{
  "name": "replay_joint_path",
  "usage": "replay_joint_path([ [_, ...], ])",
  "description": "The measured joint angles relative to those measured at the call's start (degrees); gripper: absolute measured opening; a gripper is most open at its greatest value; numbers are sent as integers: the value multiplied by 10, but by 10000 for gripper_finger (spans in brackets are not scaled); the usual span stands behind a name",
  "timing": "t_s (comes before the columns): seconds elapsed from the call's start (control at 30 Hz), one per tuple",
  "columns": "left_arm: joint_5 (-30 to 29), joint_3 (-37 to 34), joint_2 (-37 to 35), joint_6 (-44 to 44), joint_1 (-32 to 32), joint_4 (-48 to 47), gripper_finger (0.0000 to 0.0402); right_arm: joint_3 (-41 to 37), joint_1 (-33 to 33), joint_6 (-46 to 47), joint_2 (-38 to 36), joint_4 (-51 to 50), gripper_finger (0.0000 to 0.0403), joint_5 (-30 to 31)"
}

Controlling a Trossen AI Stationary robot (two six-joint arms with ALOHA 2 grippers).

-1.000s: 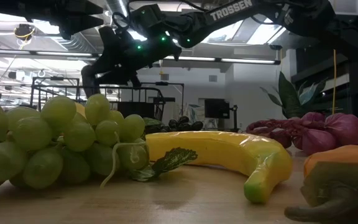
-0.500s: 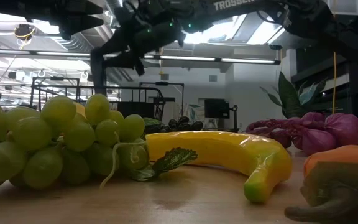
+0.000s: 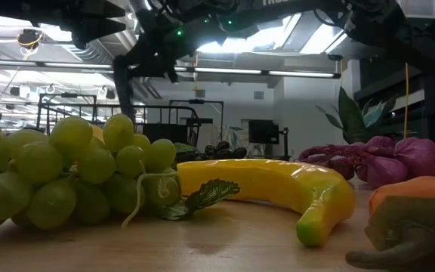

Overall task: Build produce basket
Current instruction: Put the violet eggplant into the wire basket

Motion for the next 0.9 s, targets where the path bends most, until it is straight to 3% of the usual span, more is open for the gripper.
replay_joint_path([
  [0.63, 0, 0, 0, 0, 0, 0, 204, -1, -5, 29, 1, 12, 189, -1],
  [0.9, 0, 0, 0, 1, 0, 0, 204, -1, 3, 10, 1, 22, 217, 87],
])
